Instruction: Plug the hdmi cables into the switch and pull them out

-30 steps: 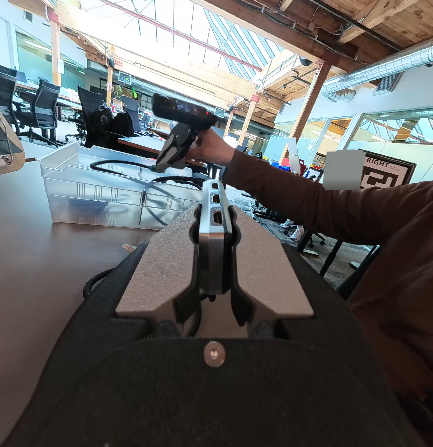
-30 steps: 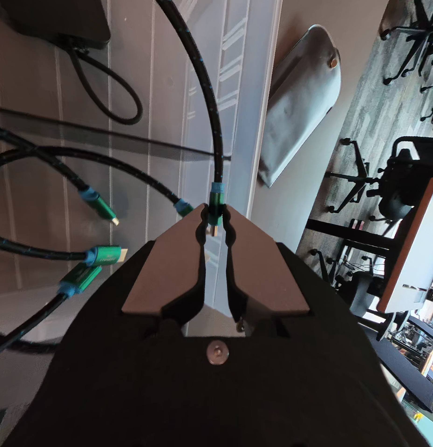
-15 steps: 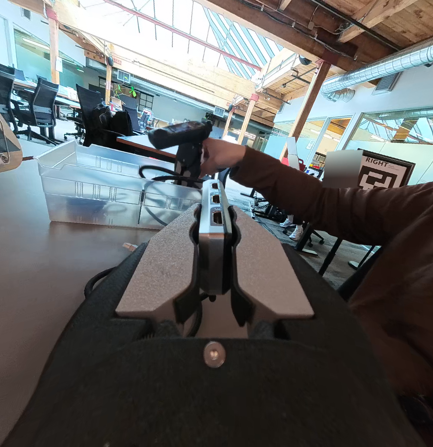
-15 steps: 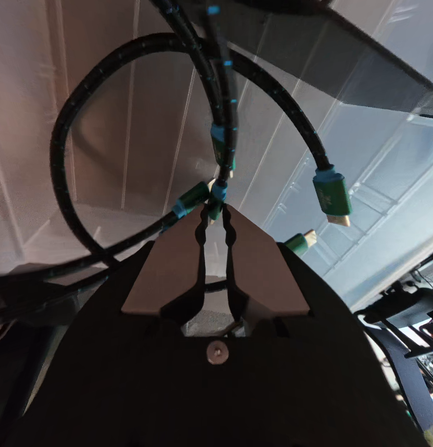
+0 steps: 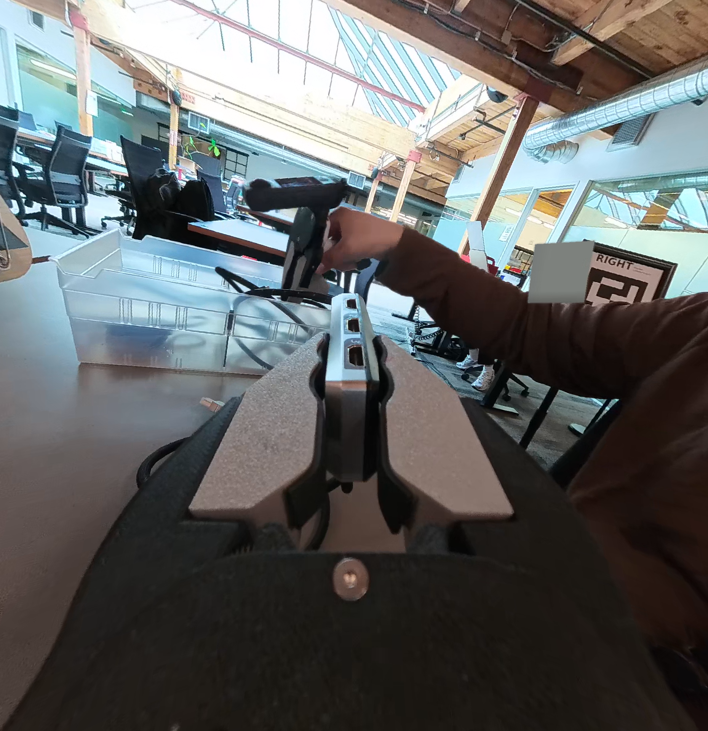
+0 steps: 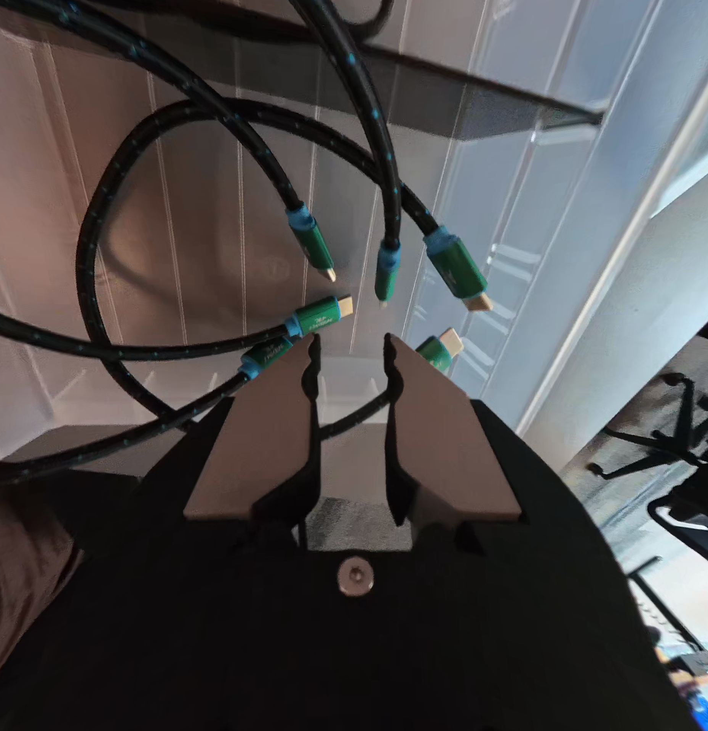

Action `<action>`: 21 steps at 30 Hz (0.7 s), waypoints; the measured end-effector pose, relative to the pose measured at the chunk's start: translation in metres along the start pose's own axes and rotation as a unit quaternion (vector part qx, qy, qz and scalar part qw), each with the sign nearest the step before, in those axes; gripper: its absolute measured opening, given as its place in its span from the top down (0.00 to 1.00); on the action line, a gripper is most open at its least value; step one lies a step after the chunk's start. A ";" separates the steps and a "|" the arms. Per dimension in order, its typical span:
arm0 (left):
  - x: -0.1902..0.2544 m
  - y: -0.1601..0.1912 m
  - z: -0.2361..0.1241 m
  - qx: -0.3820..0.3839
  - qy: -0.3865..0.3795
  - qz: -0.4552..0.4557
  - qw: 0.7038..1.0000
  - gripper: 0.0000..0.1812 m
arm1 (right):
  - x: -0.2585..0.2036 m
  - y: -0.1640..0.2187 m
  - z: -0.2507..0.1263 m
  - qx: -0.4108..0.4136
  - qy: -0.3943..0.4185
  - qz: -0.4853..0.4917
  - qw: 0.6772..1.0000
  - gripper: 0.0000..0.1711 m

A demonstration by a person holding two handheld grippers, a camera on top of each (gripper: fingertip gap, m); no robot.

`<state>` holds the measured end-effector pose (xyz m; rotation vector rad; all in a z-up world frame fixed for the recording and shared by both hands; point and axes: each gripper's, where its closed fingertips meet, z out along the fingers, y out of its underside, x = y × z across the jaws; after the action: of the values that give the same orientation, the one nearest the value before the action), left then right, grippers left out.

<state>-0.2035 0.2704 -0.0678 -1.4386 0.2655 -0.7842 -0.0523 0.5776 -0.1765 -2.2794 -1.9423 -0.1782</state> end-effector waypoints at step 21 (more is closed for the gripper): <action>0.027 -0.003 0.006 0.008 0.044 0.079 0.996 0.89 | -0.301 -0.069 -0.158 0.479 -0.269 -0.305 0.778 0.72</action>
<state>-0.1808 0.2582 -0.0563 -1.3527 0.4346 -0.7195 -0.1677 0.2667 -0.0732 -1.0321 -2.1530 1.2278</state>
